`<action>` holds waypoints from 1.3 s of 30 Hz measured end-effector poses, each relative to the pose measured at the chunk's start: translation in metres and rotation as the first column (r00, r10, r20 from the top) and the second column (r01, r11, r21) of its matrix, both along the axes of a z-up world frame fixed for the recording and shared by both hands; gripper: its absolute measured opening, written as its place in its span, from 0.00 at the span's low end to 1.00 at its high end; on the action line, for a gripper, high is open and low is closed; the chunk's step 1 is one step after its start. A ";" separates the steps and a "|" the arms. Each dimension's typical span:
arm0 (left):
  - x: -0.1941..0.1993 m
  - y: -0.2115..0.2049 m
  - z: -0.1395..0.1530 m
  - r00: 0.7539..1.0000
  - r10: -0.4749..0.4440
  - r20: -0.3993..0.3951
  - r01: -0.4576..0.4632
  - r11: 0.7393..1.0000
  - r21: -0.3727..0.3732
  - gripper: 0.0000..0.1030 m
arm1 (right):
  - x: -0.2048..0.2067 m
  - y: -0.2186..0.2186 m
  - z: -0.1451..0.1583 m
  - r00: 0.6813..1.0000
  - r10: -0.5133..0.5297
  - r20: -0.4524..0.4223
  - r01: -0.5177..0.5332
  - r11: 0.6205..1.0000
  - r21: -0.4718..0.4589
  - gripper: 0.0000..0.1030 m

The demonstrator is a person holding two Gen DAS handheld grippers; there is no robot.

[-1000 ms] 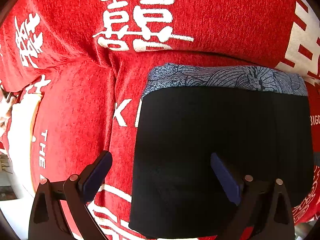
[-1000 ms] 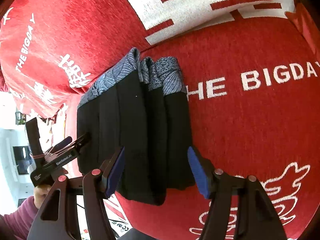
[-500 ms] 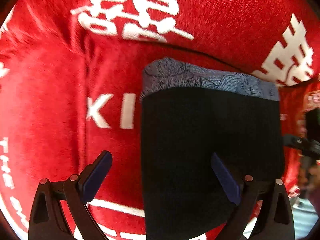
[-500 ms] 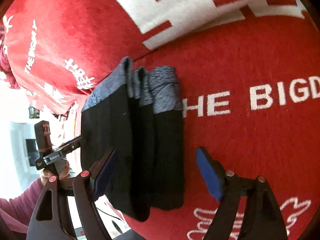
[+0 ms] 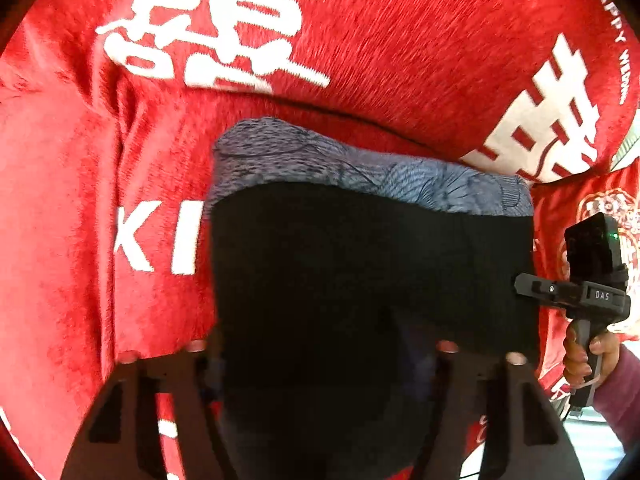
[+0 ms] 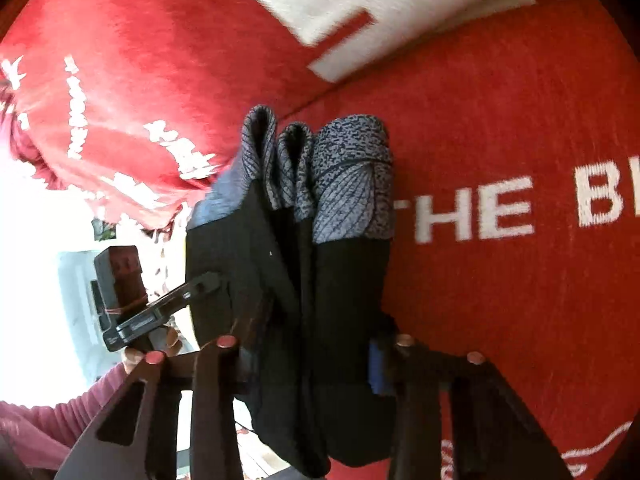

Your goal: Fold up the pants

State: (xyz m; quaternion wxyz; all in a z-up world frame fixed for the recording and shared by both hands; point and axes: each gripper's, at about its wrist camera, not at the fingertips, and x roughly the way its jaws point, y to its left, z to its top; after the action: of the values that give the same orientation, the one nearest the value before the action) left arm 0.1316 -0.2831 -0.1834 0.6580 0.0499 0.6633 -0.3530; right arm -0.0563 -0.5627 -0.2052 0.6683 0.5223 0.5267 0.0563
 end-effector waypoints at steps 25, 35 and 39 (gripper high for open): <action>-0.075 0.107 0.004 0.989 0.098 0.114 -0.119 0.975 0.189 1.00 | -0.085 0.096 0.005 0.994 -0.006 -0.107 0.001 0.999 -0.038 0.62; -0.108 0.096 0.068 0.950 -0.024 0.311 -0.070 0.955 0.287 1.00 | -0.120 0.119 0.073 0.971 -0.099 -0.218 0.007 0.923 -0.385 0.78; -0.126 0.101 0.095 0.948 -0.030 0.317 -0.070 0.952 0.299 1.00 | -0.126 0.137 0.109 0.968 -0.128 -0.216 0.014 0.886 -0.463 0.82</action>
State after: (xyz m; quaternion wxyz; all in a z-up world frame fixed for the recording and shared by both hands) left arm 0.0051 -0.1820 -0.0881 0.7439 0.2006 0.5958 -0.2266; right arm -0.1820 -0.4255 -0.0964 0.7054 0.3722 0.5822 -0.1578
